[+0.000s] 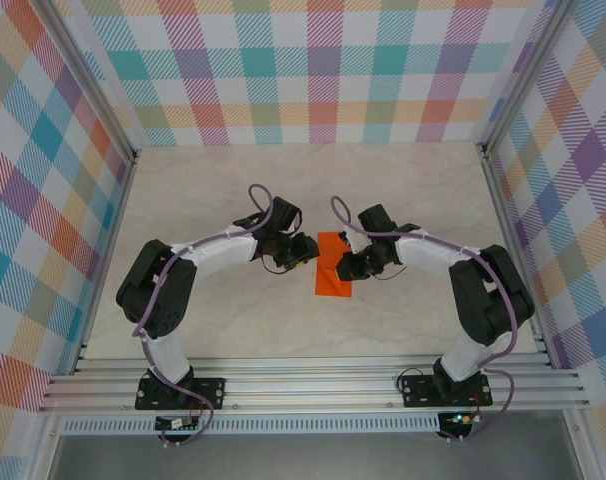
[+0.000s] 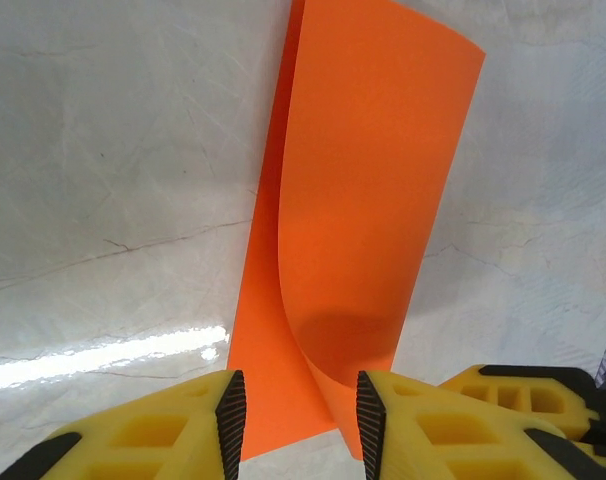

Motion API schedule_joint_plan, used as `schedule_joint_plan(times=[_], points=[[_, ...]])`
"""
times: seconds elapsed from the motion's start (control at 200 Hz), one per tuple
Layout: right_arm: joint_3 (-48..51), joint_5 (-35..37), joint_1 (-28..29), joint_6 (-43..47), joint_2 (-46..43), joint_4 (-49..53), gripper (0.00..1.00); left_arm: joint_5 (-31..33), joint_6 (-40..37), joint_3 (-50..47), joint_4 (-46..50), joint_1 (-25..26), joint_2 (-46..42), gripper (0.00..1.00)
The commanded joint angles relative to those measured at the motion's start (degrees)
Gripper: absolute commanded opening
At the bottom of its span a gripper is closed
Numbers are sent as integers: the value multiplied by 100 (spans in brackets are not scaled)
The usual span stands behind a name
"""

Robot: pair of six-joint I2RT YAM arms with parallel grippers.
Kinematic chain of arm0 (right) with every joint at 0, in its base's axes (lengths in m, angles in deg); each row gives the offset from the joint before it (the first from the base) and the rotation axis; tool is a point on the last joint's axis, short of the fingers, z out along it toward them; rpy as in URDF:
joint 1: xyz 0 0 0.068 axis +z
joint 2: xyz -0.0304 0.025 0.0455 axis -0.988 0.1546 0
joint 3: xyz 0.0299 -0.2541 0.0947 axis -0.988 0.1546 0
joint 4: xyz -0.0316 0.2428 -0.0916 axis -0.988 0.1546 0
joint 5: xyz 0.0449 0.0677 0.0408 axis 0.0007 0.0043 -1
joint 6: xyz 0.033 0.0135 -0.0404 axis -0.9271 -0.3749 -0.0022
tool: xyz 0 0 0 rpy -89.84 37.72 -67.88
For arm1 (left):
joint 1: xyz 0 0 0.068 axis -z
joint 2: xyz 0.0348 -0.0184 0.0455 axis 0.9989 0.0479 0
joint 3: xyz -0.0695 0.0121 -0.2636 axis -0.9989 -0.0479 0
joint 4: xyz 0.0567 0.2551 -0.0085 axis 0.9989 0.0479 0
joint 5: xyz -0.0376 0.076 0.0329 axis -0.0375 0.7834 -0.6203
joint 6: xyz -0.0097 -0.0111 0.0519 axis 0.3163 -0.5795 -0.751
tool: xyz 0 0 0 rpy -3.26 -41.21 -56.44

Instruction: Fold a paper plane with a square sheet of paper (pick it up from the middle)

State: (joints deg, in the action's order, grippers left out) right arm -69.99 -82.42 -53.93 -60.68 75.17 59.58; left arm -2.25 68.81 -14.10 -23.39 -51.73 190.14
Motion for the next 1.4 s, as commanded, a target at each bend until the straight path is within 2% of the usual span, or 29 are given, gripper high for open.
schedule_joint_plan(times=[0.0, 0.71, 1.06, 1.395], points=[[-211, 124, -81, 135, 158, 224, 10, -95, -149, 170, 139, 102, 135, 37], [-728, 630, -86, 451, 618, 577, 12, -125, -85, 306, 62, 297, 328, 35], [-795, 724, -98, 658, 792, 514, 12, -96, 235, 421, -264, 437, 570, 26], [-923, 716, -149, 782, 863, 566, 13, -60, 457, 298, -515, 472, 603, 25]])
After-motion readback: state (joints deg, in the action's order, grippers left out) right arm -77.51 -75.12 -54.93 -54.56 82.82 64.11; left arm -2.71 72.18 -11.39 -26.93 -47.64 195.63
